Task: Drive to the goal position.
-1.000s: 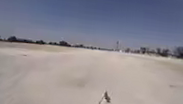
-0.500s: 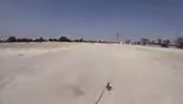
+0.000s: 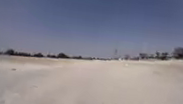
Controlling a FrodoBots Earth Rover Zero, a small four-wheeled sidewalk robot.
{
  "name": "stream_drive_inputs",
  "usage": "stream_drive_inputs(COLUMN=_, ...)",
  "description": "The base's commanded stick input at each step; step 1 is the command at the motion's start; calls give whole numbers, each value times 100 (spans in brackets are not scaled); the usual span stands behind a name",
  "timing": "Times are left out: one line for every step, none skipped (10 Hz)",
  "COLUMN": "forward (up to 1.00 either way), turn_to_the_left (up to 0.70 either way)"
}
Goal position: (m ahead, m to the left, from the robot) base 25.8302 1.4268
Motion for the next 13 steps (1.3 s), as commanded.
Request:
stream_drive_inputs(forward=70, turn_to_the_left=0)
stream_drive_inputs(forward=70, turn_to_the_left=0)
stream_drive_inputs(forward=70, turn_to_the_left=0)
stream_drive_inputs(forward=70, turn_to_the_left=0)
stream_drive_inputs(forward=70, turn_to_the_left=0)
stream_drive_inputs(forward=70, turn_to_the_left=0)
stream_drive_inputs(forward=70, turn_to_the_left=0)
stream_drive_inputs(forward=70, turn_to_the_left=0)
stream_drive_inputs(forward=70, turn_to_the_left=0)
stream_drive_inputs(forward=70, turn_to_the_left=0)
stream_drive_inputs(forward=70, turn_to_the_left=0)
stream_drive_inputs(forward=70, turn_to_the_left=0)
stream_drive_inputs(forward=70, turn_to_the_left=0)
